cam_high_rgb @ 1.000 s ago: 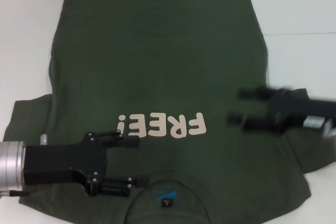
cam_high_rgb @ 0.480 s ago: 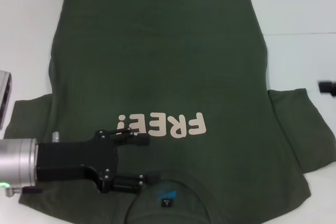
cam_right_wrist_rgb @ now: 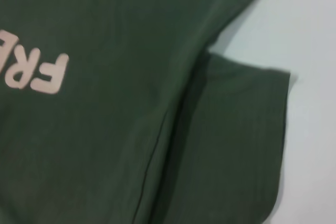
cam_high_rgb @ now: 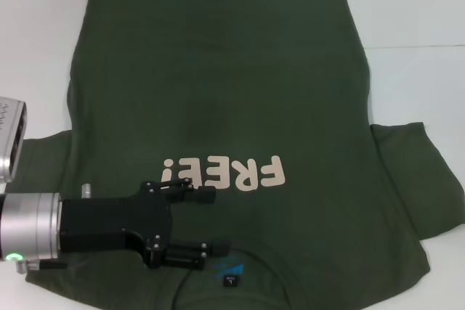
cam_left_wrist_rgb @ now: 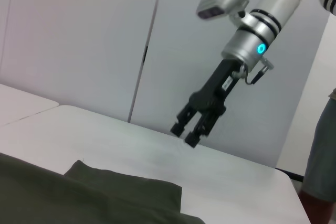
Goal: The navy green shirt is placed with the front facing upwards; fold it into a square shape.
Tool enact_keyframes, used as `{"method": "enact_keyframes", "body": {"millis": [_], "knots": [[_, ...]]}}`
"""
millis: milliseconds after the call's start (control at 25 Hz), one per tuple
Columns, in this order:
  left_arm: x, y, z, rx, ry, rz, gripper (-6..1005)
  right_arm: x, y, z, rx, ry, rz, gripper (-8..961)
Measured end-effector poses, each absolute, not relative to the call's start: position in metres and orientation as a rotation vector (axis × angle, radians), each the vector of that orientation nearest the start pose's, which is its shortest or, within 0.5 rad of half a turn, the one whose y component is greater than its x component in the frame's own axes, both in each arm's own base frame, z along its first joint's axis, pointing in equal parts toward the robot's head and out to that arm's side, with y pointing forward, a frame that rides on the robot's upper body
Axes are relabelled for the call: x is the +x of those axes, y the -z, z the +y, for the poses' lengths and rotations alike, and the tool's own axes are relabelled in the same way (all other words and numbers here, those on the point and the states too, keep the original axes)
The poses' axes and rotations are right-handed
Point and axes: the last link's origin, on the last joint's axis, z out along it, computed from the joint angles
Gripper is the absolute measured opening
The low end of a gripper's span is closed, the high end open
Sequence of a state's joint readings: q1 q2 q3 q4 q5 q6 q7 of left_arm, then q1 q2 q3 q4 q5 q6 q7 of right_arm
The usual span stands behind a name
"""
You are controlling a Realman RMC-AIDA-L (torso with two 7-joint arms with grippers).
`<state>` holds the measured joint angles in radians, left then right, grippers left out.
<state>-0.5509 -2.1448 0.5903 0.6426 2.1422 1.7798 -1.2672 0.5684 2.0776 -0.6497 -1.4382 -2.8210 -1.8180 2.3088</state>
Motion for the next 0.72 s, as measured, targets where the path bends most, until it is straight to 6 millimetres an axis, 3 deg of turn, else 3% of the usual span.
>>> {"method": "enact_keyframes", "body": {"millis": [720], "knots": [[-0.244,0.028,0.291,-2.934,0.852,-0.494,905,0.312,-0.075,0.343,-2.2,0.365,1.501,881]]}}
